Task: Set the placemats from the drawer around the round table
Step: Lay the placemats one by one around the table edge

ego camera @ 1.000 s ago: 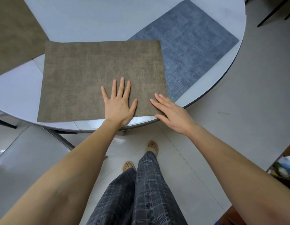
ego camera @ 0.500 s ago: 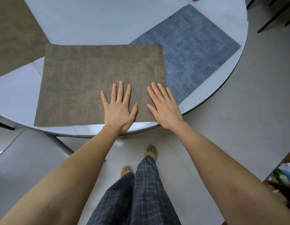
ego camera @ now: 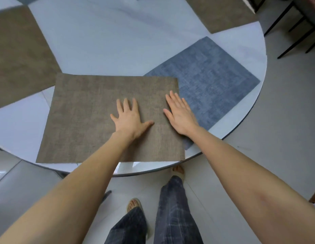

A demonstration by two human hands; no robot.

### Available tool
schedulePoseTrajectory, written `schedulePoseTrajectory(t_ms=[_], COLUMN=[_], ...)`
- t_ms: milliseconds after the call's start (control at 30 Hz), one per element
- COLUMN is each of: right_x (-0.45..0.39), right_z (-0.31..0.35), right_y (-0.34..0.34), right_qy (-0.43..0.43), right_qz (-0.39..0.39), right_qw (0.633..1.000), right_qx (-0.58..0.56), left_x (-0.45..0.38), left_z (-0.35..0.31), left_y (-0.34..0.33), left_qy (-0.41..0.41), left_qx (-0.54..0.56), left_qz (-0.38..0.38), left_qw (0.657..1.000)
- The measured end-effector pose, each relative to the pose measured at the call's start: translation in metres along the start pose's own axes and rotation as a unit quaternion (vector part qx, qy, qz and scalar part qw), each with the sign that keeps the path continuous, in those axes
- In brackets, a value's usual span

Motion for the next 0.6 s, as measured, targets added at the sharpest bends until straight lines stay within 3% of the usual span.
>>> schedulePoseTrajectory(t_ms=[67, 200, 367, 433, 500, 600], right_x=[-0.033, -0.058, -0.095, -0.129, -0.157, -0.179], right_z=[0.000, -0.015, -0.063, -0.048, -0.023, -0.001], right_y=[0.004, 0.002, 0.043, 0.067, 0.077, 0.073], right_qy=[0.025, 0.083, 0.001, 0.095, 0.205, 0.241], right_qz=[0.016, 0.051, 0.024, 0.018, 0.072, 0.152], right_qw=[1.000, 0.994, 0.993, 0.986, 0.963, 0.939], right_qx=[0.008, 0.045, 0.119, 0.138, 0.157, 0.193], left_x=[0.000, -0.007, -0.027, -0.035, -0.039, -0.043], left_z=[-0.002, -0.017, -0.036, -0.034, -0.031, -0.030], left_y=[-0.016, -0.017, 0.006, 0.011, 0.012, 0.010], left_qy=[0.027, 0.093, 0.187, 0.229, 0.262, 0.296], left_qx=[-0.014, 0.001, 0.084, 0.105, 0.114, 0.114], left_qz=[0.060, 0.096, 0.078, 0.041, 0.013, 0.004], left_qw=[0.998, 0.991, 0.976, 0.967, 0.958, 0.948])
Point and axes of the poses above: each hand's wrist, its own x-axis away from the middle knuckle, its own y-axis out of the back of the hand, z = x × y, the point moved 6 cm from there along -x, towards the middle knuckle
